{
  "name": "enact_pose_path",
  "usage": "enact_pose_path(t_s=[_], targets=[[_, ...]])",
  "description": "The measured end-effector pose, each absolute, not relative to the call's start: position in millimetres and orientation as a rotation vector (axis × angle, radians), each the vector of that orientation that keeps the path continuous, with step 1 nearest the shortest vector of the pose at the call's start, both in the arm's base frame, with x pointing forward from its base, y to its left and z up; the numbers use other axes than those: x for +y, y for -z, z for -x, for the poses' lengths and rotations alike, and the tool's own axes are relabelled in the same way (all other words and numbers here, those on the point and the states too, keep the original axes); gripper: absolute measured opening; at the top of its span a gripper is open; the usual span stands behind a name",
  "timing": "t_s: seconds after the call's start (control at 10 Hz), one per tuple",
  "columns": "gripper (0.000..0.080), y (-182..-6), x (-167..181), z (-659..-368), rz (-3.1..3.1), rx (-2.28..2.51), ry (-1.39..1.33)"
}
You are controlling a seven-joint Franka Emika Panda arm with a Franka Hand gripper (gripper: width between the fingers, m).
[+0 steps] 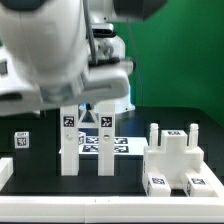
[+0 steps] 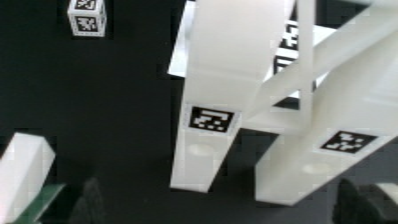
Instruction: Assemble chair
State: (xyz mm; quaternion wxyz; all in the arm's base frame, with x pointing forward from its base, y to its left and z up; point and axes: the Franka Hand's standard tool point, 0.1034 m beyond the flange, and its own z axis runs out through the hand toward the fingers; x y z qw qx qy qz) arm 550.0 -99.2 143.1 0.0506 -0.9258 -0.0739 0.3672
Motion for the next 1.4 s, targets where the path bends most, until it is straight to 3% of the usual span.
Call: enact_pose_path(t_s=[0.5, 1.0, 1.4], targets=[[0.0649, -141.7, -102, -561, 3.014, -0.195, -0.528], [0.0649, -135.3, -102, -555, 3.026, -0.18, -0.469], [0.0649, -112.5, -103, -539, 3.043, -0.142, -0.425]])
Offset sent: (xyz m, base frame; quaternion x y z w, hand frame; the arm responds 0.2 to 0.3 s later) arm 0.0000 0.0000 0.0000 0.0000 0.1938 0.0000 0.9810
